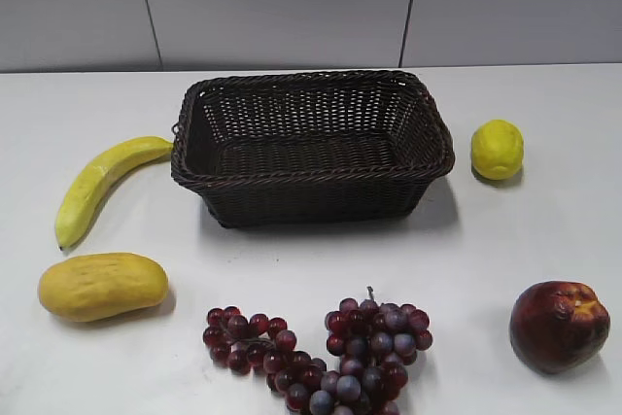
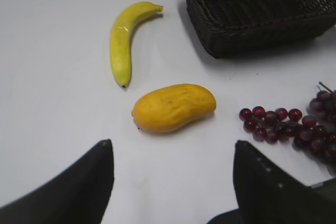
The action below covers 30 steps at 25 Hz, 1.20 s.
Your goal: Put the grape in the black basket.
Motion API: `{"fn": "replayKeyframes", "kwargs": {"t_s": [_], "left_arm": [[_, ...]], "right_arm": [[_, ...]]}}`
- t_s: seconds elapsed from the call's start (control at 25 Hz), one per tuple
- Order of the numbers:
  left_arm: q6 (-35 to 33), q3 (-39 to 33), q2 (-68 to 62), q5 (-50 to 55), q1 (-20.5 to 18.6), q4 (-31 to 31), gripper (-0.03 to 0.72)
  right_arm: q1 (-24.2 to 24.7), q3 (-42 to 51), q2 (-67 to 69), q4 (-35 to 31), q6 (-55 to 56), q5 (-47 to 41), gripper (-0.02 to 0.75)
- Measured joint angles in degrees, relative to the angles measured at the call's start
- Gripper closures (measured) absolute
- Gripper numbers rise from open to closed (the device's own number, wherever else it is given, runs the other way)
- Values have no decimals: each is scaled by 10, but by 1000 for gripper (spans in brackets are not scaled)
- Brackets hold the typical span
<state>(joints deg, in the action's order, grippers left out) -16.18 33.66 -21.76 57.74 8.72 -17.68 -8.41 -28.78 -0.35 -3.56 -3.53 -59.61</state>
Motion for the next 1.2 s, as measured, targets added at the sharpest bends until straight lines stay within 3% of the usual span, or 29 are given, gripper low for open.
{"fn": "replayKeyframes", "kwargs": {"t_s": [0.36,0.52,0.68,1.0,1.2], "left_arm": [[-20,21,-118,-7,80,9,148],[-28,75,-192,-17,121,62,160],[-29,139,-274,-16,184,98,163],[-12,230,-454,-16,289,109,164],[37,260,-545,-27,389,147,164]], "right_arm": [[0,0,0,0,0,0,239],[0,0,0,0,0,0,239],[0,0,0,0,0,0,239],[0,0,0,0,0,0,239],[0,0,0,0,0,0,239]]}}
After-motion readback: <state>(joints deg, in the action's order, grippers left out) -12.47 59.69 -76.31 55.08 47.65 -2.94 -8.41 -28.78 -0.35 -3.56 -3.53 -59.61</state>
